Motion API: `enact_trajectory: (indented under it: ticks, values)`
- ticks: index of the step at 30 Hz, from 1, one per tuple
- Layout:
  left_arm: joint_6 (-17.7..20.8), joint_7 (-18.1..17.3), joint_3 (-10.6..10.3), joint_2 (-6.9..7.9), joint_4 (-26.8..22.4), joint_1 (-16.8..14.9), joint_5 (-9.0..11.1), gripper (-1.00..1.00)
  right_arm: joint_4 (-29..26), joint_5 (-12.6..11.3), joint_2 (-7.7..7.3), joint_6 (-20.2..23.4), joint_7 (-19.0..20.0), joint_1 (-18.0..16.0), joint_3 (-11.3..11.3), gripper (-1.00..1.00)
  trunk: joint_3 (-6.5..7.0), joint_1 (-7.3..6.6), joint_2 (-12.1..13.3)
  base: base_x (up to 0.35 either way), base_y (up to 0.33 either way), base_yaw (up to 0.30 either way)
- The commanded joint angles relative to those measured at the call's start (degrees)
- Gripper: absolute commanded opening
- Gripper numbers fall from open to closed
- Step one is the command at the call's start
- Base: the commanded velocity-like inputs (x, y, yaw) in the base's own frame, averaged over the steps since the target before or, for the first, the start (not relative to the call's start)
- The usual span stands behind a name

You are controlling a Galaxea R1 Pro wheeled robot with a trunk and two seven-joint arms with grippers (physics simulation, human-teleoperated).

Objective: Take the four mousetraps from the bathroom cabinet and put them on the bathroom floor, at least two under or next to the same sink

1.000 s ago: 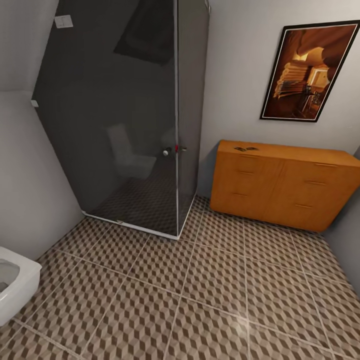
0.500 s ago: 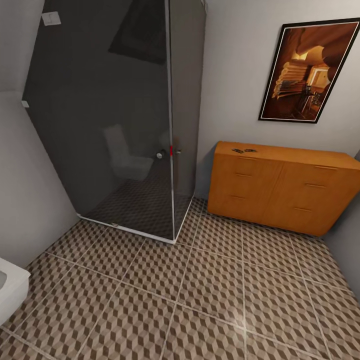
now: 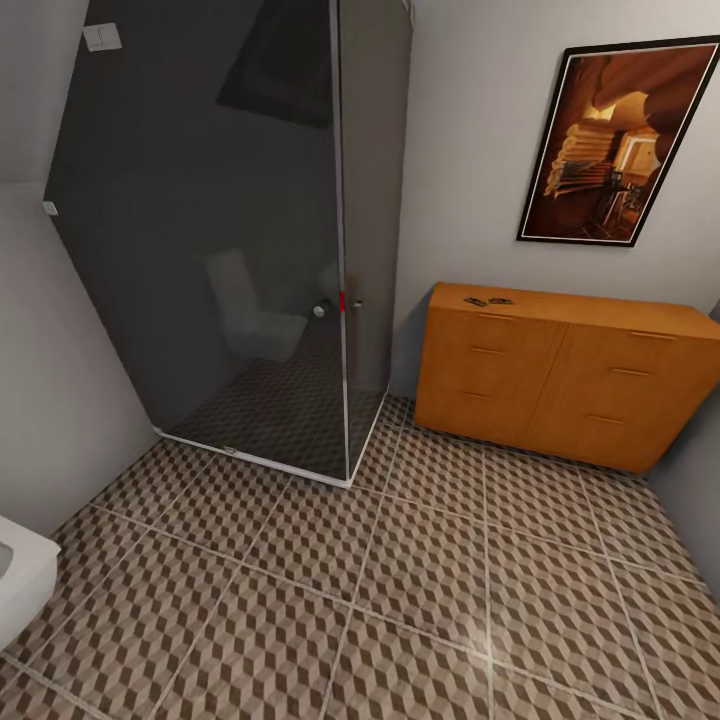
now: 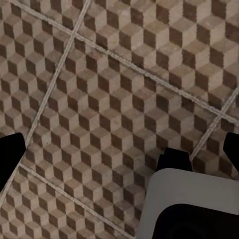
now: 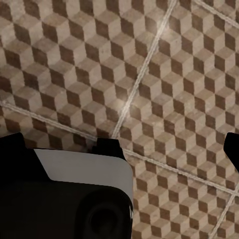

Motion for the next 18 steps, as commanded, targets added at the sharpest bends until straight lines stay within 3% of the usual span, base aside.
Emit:
enact_trajectory:
  ticks: [1,10,18]
  values:
    - [-0.03,0.34,-0.47,0.03,-0.15,0.0,0.38,1.0,0.14,0.54,0.05,-0.15,-0.35,-0.06,0.09,1.0,-0.05,0.0,-0.03,0.0,0.0,0.0]
    - [-0.06,0.32,-0.48,-0.05,-0.16,0.0,0.36,1.0,0.51,0.65,0.29,-0.23,-0.29,0.08,0.09,1.0,-0.09,0.0,-0.03,0.0,0.0,-0.009]
    - [-0.07,0.32,-0.47,-0.08,-0.16,0.0,0.35,1.0,1.53,1.28,0.33,-0.31,-0.3,1.28,0.15,1.0,-0.52,0.0,-0.03,0.0,0.0,-0.124]
